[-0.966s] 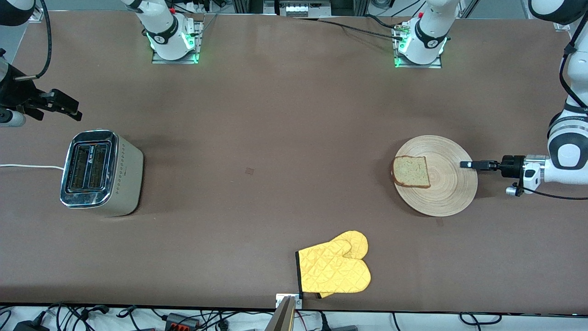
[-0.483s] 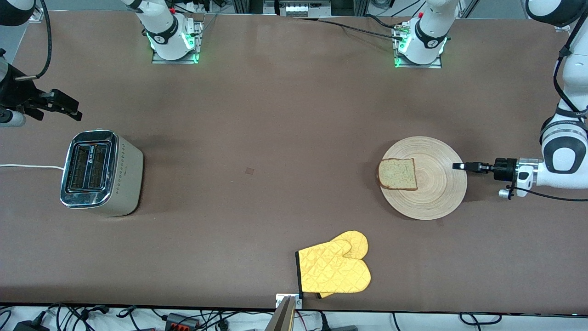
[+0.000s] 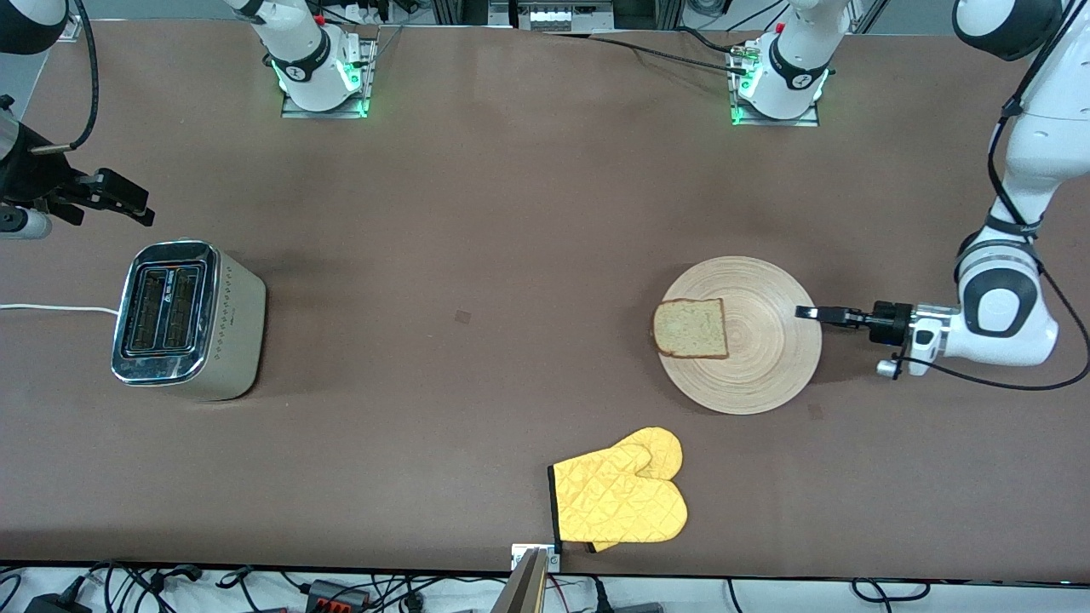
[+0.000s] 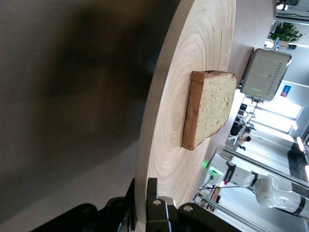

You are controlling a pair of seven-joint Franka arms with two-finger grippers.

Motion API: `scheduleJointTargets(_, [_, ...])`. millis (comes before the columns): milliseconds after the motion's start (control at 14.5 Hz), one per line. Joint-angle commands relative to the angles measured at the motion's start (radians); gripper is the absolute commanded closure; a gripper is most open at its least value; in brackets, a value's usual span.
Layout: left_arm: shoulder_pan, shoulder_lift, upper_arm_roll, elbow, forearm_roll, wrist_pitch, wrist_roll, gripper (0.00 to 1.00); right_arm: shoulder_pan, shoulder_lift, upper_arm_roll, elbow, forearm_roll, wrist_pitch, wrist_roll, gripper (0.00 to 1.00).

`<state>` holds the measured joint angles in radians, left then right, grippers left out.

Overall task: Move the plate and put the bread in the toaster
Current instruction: 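Slide the plate toward the toaster with the left gripper while the right gripper approaches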

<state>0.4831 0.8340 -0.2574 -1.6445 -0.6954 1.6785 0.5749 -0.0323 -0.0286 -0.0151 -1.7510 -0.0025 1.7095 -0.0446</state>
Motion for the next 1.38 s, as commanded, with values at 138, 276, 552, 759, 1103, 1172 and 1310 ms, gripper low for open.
scheduleJointTargets(138, [-0.147, 0.059, -0.002, 0.015, -0.197, -0.033, 0.017, 1.0, -0.006, 0.03, -0.005, 0.036, 0.01, -0.005, -0.011, 0.0])
scheduleJointTargets(276, [-0.216, 0.068, 0.0, 0.011, -0.29, -0.023, 0.017, 1.0, -0.006, 0.038, -0.006, 0.038, 0.029, -0.01, -0.012, 0.0])
scheduleJointTargets(552, [-0.342, 0.091, 0.0, 0.014, -0.444, 0.033, 0.039, 1.0, 0.012, 0.102, 0.006, 0.031, 0.035, -0.005, 0.005, 0.0])
scheduleJointTargets(759, [-0.458, 0.097, 0.0, 0.012, -0.556, 0.098, 0.054, 1.0, 0.092, 0.176, 0.004, 0.038, 0.035, 0.021, 0.005, 0.0])
scheduleJointTargets(1103, [-0.596, 0.096, 0.0, 0.017, -0.657, 0.223, 0.054, 1.0, 0.211, 0.268, 0.004, 0.038, 0.055, 0.087, 0.005, 0.0])
scheduleJointTargets(1172, [-0.627, 0.096, 0.0, 0.017, -0.694, 0.237, 0.056, 1.0, 0.221, 0.277, 0.003, 0.03, 0.059, 0.119, 0.008, 0.0])
scheduleJointTargets(1310, [-0.658, 0.096, 0.0, 0.017, -0.711, 0.3, 0.062, 1.0, 0.224, 0.317, 0.004, 0.028, 0.061, 0.137, 0.051, 0.0])
